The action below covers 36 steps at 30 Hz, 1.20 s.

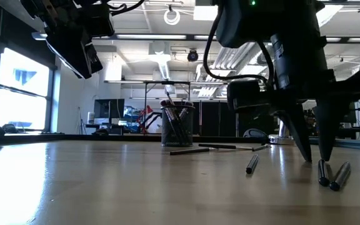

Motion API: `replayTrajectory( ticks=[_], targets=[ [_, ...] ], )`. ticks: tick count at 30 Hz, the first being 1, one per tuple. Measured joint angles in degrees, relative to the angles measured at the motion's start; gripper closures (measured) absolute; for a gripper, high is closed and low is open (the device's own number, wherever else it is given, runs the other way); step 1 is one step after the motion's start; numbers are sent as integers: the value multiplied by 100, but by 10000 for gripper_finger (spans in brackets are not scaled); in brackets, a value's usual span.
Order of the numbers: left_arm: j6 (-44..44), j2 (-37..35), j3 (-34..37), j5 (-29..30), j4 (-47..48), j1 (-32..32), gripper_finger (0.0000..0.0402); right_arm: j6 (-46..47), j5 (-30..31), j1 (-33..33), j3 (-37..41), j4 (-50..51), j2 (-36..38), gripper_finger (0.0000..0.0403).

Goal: Pick & Place Makeup Brushes
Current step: Put the small white make-up brush into the black container

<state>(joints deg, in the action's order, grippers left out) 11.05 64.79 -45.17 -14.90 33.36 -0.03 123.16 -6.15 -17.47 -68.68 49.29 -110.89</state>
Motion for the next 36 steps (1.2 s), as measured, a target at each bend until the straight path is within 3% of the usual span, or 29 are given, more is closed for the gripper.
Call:
replayTrajectory(
  ticks=[9, 16, 29, 36],
  targets=[
    [-53, 0, 0, 11, -30, 0, 397, -46, -40, 5, 26, -276, -16, 396],
    [-51, 0, 0, 13, -28, 0, 397, -462, 311, -39, -152, -51, -50, 401],
    [-31, 0, 0, 13, -143, 0, 397, -1826, 2662, -275, -1510, 1353, -72, 402],
    [17, 0, 2, 179, -1354, 0, 372, -2942, 4299, -363, -2550, 2347, -57, 403]
  ],
)
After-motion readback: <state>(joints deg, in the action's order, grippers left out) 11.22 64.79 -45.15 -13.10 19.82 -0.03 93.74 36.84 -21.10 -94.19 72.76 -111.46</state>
